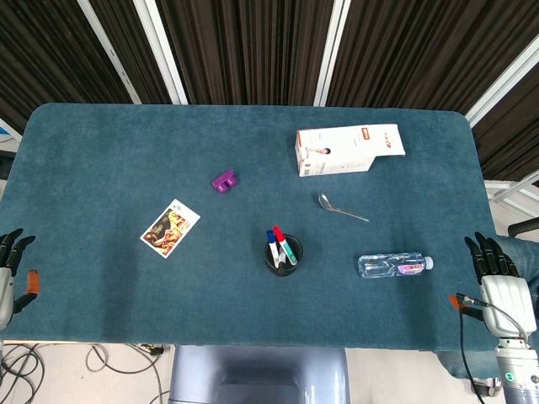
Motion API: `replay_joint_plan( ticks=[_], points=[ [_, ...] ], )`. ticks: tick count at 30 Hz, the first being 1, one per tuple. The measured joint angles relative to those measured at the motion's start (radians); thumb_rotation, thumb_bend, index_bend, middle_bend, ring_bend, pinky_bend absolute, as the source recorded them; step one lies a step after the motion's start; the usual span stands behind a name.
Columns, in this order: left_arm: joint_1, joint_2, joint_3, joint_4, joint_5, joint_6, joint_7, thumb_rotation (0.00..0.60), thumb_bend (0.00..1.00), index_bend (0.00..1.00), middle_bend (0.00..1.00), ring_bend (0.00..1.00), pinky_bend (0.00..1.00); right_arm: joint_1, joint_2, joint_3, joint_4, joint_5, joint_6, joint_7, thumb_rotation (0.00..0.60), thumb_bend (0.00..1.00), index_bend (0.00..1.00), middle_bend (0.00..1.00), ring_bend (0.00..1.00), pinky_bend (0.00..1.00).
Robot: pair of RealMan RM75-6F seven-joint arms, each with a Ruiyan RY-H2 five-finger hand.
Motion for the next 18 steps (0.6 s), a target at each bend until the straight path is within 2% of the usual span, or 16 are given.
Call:
replay_joint_plan(
  ticks=[18],
  points=[
    [0.001,0.001,0.001,-0.003,0.002,0.001,0.000,0.600,0.53,0.18,0.09,0.08,0.13,0.000,0.005,-0.001,-0.002,-0.003,0.000,0.006,0.600,0.20,0.00,0.00,0.00,0.19]
  ],
)
